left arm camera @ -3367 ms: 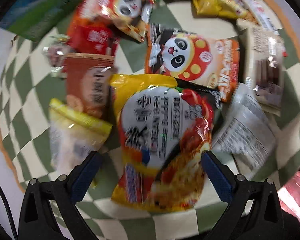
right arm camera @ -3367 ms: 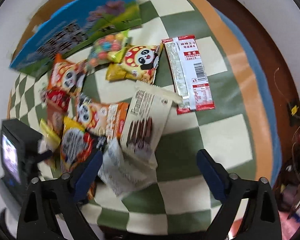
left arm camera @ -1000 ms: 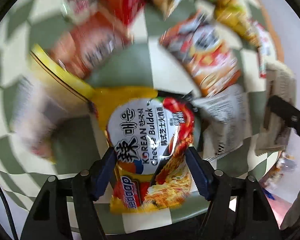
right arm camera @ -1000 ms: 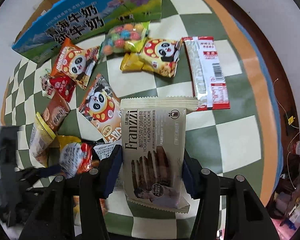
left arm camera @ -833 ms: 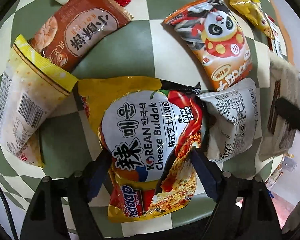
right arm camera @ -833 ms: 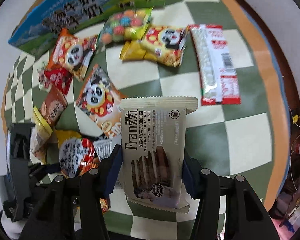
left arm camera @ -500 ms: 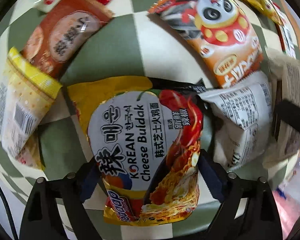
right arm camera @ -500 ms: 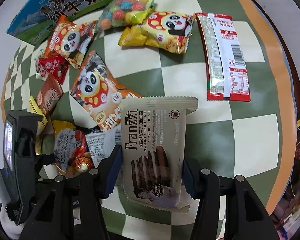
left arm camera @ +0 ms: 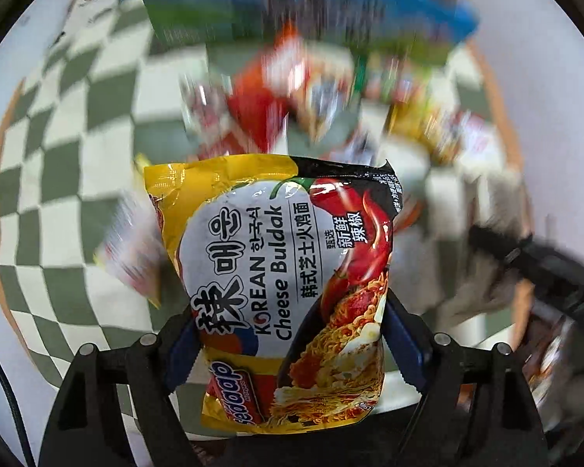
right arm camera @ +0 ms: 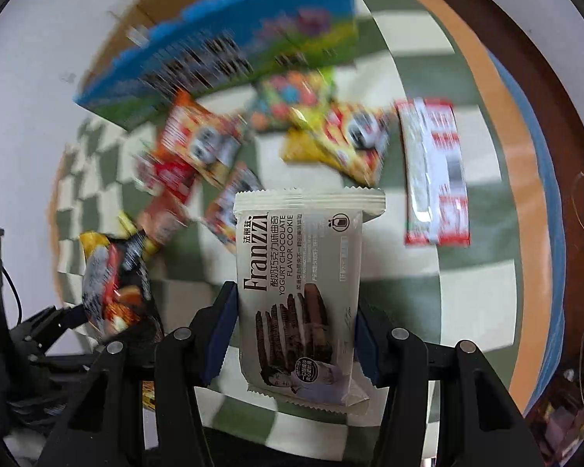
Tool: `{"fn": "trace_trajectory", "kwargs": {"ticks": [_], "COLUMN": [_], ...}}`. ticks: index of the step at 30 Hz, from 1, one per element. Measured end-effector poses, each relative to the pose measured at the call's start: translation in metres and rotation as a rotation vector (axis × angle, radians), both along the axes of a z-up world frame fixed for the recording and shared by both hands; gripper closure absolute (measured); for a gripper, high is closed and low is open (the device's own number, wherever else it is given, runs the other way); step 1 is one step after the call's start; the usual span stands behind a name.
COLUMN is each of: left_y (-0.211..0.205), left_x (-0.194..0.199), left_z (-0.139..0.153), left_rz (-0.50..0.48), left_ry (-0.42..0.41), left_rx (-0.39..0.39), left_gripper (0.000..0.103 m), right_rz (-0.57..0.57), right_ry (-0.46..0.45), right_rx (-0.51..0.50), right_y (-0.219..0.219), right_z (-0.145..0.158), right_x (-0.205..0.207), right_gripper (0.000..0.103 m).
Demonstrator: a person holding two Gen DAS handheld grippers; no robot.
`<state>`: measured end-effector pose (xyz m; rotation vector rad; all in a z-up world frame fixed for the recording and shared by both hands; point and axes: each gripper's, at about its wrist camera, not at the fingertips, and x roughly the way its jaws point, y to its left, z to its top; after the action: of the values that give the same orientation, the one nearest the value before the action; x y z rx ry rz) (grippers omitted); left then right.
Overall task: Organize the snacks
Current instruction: 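Carry both packs into the cardboard box and open both grippers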
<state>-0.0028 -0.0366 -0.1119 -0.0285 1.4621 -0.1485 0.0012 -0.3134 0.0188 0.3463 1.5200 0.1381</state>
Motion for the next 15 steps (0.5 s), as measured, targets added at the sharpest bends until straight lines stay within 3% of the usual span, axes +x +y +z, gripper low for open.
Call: {"fn": "trace_trajectory", "kwargs": {"ticks": [3, 4, 8, 13, 15], "left_y": [0.004, 0.013, 0.008, -0.003, -0.003], "left_x": [0.026, 0.043, 0.120, 0.226, 0.273], "left_z": [0.055, 0.088, 0.131, 0.162, 0.150], "left_rz": [0.025, 0.026, 0.052, 0.085, 0.094], "left_ry": [-0.081, -0.108, -0.204, -0.256, -0.231], "left_rx": [-0.046, -0.061, -0.086, -0.058, -0.044], "left_gripper": [0.021, 0.021, 0.021, 0.020, 0.020], "right_rz": [0.003, 0.003, 0.014, 0.025, 0.031], "right_ry": [-0.059, -0.080, -0.177, -0.275, -0.275], "right_rx": [0.048, 0.069, 0.124, 0.086, 0.081], "right_y": [0.001, -0.001, -0.002, 0.011, 0.013], "right_z": [0.032, 0.044, 0.080, 0.088, 0.081], "right_x": [0.027, 0.037, 0.091, 0.176, 0.211], "right_gripper": [0.046, 0.046, 0.046, 0.046, 0.046]}}
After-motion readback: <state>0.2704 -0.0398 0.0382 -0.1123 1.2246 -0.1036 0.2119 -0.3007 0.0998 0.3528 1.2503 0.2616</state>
